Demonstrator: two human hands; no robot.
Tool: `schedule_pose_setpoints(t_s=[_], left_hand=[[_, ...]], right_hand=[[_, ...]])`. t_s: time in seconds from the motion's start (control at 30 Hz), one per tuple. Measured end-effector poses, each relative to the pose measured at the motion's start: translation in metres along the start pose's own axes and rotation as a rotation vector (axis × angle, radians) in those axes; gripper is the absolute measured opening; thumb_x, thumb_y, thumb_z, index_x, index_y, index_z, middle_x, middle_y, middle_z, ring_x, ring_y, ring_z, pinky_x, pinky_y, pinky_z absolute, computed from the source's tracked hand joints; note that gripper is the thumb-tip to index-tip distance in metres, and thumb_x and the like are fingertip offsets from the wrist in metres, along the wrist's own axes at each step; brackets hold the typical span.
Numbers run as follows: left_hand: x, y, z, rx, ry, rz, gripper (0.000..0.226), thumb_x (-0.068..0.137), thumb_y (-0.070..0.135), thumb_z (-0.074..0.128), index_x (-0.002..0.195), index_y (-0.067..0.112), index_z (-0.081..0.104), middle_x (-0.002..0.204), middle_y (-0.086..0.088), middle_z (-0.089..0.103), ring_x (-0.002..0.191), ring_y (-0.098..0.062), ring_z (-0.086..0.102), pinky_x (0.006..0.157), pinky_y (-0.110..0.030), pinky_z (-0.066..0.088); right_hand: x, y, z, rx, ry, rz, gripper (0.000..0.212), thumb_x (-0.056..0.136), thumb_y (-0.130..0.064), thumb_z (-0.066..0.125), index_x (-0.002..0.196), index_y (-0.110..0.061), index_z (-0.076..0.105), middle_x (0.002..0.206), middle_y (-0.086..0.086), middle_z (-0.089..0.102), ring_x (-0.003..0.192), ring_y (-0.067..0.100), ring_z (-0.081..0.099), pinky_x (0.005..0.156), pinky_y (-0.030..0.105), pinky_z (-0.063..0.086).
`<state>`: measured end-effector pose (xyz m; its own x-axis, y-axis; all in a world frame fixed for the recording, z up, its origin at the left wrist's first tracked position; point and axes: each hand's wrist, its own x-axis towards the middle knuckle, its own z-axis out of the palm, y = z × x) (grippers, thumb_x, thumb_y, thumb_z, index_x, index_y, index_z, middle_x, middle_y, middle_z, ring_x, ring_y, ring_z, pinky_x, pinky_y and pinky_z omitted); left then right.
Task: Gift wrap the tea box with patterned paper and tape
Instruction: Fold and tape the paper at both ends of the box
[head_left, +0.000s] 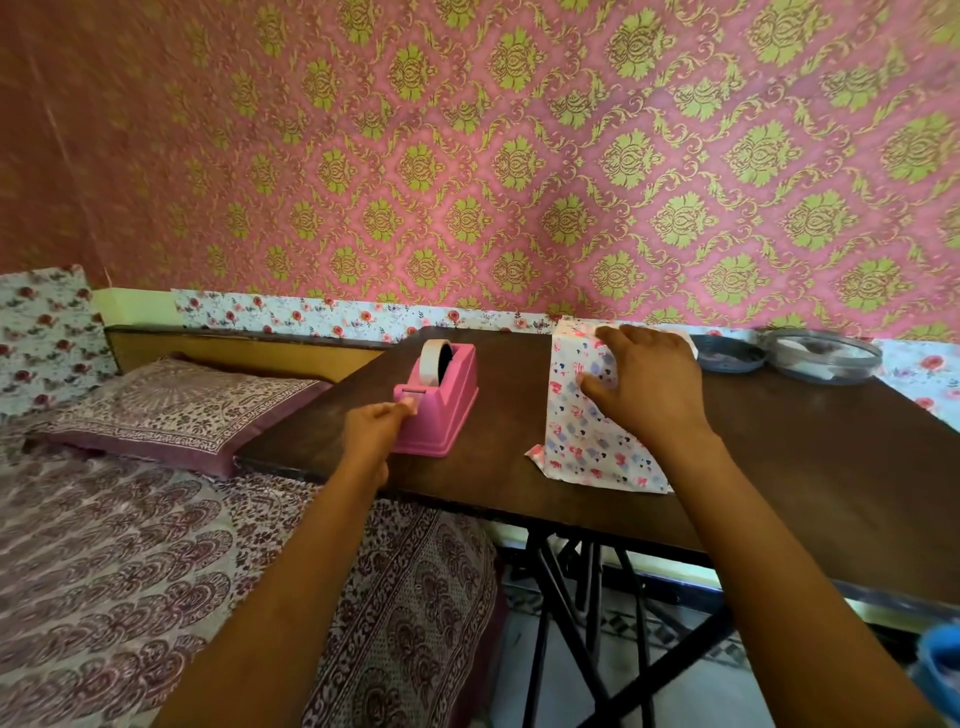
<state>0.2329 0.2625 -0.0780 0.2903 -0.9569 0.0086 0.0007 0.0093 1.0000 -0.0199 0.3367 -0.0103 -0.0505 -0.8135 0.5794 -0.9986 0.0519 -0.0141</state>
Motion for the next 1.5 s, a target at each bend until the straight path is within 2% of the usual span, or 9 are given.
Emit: schedule_pose_setpoints(t_s=[0.07,0.17,0.33,0.47,0.63,0.83,1.03,1.27,1.5], left_hand=[[0.003,-0.003,-0.002,0.047,-0.025,0.020,0.014,0.084,0.019,0.067,0.092,0.008,0.064,0.099,-0.011,0.062,0.095,-0.025,0.057,0.083,-0.037,0.050],[0.007,-0.004,-0.005,0.158,-0.037,0.088,0.014,0.086,0.017,0.064,0.076,0.008,0.066,0.078,-0.008,0.064,0.083,-0.023,0.058,0.067,-0.031,0.051],[0.015,0.009,-0.011,0.571,-0.017,0.208,0.025,0.086,0.028,0.065,0.069,0.009,0.068,0.079,-0.010,0.068,0.078,-0.023,0.063,0.080,-0.038,0.052],[0.017,0.018,-0.021,0.797,-0.080,0.145,0.033,0.085,0.030,0.065,0.058,0.012,0.057,0.062,-0.004,0.057,0.058,-0.015,0.051,0.065,-0.029,0.045],[0.001,0.035,-0.034,0.474,-0.282,0.223,0.016,0.088,0.021,0.060,0.076,0.013,0.064,0.066,0.001,0.059,0.065,-0.012,0.051,0.061,-0.022,0.041],[-0.017,0.103,0.034,0.174,-0.490,0.386,0.013,0.091,0.019,0.057,0.084,0.018,0.068,0.045,0.012,0.051,0.048,-0.006,0.037,0.042,-0.010,0.032],[-0.029,0.145,0.122,0.282,-0.744,0.542,0.013,0.092,0.016,0.054,0.091,0.014,0.067,0.051,0.010,0.055,0.047,0.000,0.043,0.053,-0.016,0.036],[-0.015,0.156,0.154,0.517,-0.941,0.485,0.027,0.092,0.012,0.055,0.114,-0.002,0.062,0.065,-0.002,0.049,0.043,0.001,0.042,0.048,-0.012,0.038],[-0.001,0.157,0.158,0.599,-1.077,0.365,0.025,0.091,0.012,0.055,0.115,0.009,0.064,0.061,0.003,0.054,0.050,-0.003,0.043,0.053,-0.015,0.039]], right_hand=[[0.000,0.000,0.001,-0.002,0.005,-0.004,0.060,0.088,-0.050,0.050,0.139,-0.020,0.040,0.137,0.007,0.050,0.126,0.027,0.045,0.110,0.039,0.026],[0.000,0.000,0.001,-0.003,0.008,-0.007,0.060,0.088,-0.049,0.051,0.139,-0.019,0.040,0.137,0.008,0.050,0.125,0.028,0.045,0.109,0.039,0.027],[0.000,0.000,-0.004,-0.006,-0.016,-0.025,0.060,0.088,-0.049,0.051,0.139,-0.019,0.040,0.136,0.007,0.050,0.125,0.027,0.046,0.107,0.038,0.031],[0.002,0.002,-0.014,-0.021,-0.044,-0.047,0.062,0.088,-0.055,0.049,0.139,-0.021,0.040,0.135,0.006,0.053,0.121,0.026,0.050,0.098,0.037,0.041],[0.010,0.013,-0.028,0.063,-0.068,-0.054,0.064,0.088,-0.060,0.042,0.141,-0.025,0.038,0.117,0.006,0.065,0.106,0.027,0.060,0.082,0.031,0.048],[0.007,0.031,-0.026,0.262,-0.120,-0.083,0.052,0.092,-0.046,0.048,0.135,-0.016,0.049,0.136,0.005,0.053,0.118,0.025,0.054,0.095,0.032,0.041],[0.003,0.033,-0.011,0.112,-0.110,-0.092,0.056,0.099,-0.042,0.034,0.143,-0.008,0.032,0.148,0.010,0.036,0.136,0.024,0.032,0.114,0.033,0.018],[0.003,0.032,-0.010,0.084,-0.058,-0.091,0.052,0.097,-0.043,0.035,0.137,-0.010,0.040,0.139,0.007,0.047,0.128,0.022,0.042,0.112,0.029,0.018],[0.000,0.029,-0.007,0.079,-0.035,-0.083,0.070,0.083,-0.049,0.020,0.138,-0.009,0.041,0.140,0.009,0.047,0.129,0.023,0.041,0.114,0.032,0.018]])
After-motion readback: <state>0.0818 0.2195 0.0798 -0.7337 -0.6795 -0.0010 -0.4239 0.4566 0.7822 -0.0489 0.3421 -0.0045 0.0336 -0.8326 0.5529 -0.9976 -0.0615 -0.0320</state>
